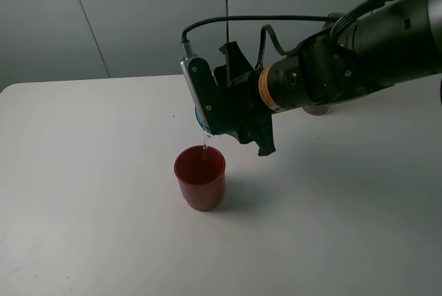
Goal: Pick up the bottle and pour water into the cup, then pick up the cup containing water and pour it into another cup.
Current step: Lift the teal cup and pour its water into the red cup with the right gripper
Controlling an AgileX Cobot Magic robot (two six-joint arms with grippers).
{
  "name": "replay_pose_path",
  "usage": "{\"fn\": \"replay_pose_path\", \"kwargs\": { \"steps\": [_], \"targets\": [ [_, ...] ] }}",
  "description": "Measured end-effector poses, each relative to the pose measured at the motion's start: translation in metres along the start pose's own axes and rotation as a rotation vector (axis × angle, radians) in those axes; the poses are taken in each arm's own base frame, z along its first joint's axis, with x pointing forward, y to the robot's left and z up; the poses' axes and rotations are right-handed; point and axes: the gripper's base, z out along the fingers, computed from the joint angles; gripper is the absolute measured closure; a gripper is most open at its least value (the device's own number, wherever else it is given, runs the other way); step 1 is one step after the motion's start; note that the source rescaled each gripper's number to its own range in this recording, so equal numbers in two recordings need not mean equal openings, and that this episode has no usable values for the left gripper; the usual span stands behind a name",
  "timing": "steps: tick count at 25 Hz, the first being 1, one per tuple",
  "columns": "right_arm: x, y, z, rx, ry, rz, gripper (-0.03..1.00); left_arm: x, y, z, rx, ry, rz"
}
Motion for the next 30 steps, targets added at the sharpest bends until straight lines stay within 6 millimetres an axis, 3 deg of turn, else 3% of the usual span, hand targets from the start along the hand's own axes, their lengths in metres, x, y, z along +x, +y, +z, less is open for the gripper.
{"fn": "replay_pose_path", "kwargs": {
  "steps": [30],
  "targets": [
    [-0.012, 0.0, 0.0, 0.002, -0.001, -0.275, 0.92, 0.0, 0.0, 0.0, 0.0, 0.0, 0.0]
  ]
}}
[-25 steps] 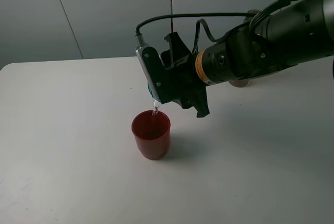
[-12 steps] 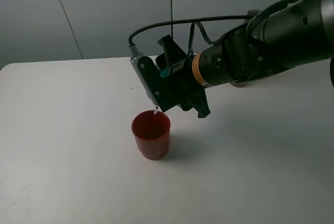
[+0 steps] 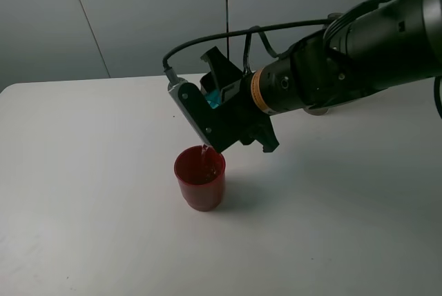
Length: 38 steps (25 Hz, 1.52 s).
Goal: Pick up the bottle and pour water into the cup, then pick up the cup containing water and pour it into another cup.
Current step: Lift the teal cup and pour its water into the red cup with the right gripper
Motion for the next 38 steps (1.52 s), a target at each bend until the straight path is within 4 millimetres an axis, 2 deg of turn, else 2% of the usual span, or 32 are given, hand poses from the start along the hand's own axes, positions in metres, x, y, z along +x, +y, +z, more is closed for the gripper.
{"fn": "replay_pose_path", "kwargs": {
  "steps": [13, 21, 38],
  "targets": [
    [0.0, -0.002, 0.0, 0.005, 0.001, -0.141, 0.92, 0.0, 0.0, 0.0, 0.0, 0.0, 0.0],
    [-0.01, -0.018, -0.002, 0.056, -0.014, -0.185, 0.92, 0.0, 0.0, 0.0, 0.0, 0.0, 0.0],
    [-0.013, -0.019, -0.002, 0.058, -0.011, -0.364, 0.92, 0.0, 0.0, 0.0, 0.0, 0.0, 0.0]
  ]
}}
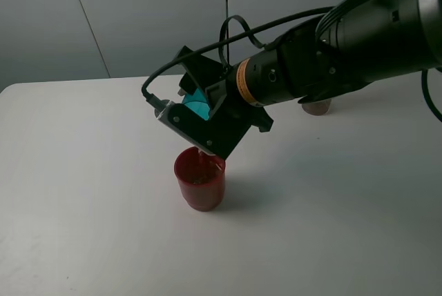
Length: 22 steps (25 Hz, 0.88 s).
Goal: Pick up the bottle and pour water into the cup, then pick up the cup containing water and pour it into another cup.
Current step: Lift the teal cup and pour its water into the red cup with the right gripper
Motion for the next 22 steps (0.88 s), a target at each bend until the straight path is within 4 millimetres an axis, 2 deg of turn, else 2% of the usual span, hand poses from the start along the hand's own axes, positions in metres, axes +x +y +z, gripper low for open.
{"fn": "replay_pose_path", "kwargs": {
  "steps": [10, 22],
  "targets": [
    [-0.0002, -0.0005, 0.0, 0.005, -0.002, -0.086, 0.92, 0.0, 0.0, 0.0, 0.0, 0.0, 0.0],
    [-0.0003, -0.0006, 0.0, 0.006, -0.003, -0.061, 0.92, 0.0, 0.0, 0.0, 0.0, 0.0, 0.0]
  ]
}}
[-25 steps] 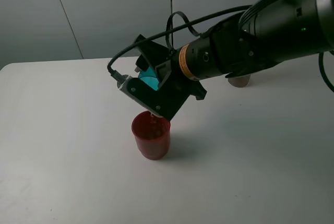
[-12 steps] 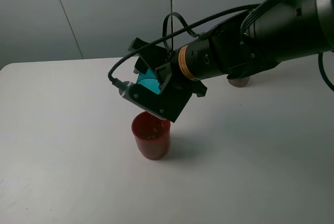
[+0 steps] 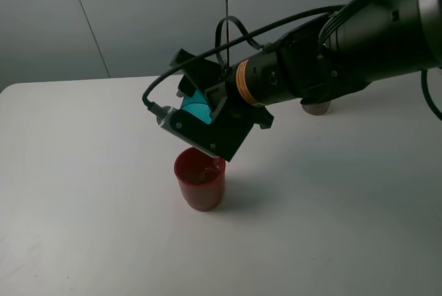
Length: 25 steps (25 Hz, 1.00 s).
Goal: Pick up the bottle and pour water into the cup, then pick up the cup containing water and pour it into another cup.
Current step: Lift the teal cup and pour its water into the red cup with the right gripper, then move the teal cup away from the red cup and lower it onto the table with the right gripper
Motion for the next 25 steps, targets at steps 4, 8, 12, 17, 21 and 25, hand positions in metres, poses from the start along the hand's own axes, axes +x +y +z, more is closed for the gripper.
{"fn": "replay_pose_path", "kwargs": {
  "steps": [4, 8, 12, 17, 21, 25],
  "targets": [
    [-0.001, 0.0, 0.0, 0.004, -0.007, 0.04, 0.92, 0.0, 0.0, 0.0, 0.0, 0.0, 0.0],
    [-0.007, -0.005, 0.0, 0.042, -0.081, 0.201, 0.92, 0.0, 0.0, 0.0, 0.0, 0.0, 0.0],
    [0.0, -0.007, -0.002, 0.112, -0.181, 0.506, 0.92, 0.0, 0.0, 0.0, 0.0, 0.0, 0.0],
    [0.032, 0.0, -0.006, 0.199, -0.247, 0.907, 0.92, 0.0, 0.0, 0.0, 0.0, 0.0, 0.0],
    [0.06, 0.012, -0.007, 0.271, -0.348, 1.25, 0.92, 0.0, 0.0, 0.0, 0.0, 0.0, 0.0],
    [0.077, 0.033, 0.007, 0.292, -0.418, 1.529, 0.92, 0.0, 0.0, 0.0, 0.0, 0.0, 0.0]
  ]
}}
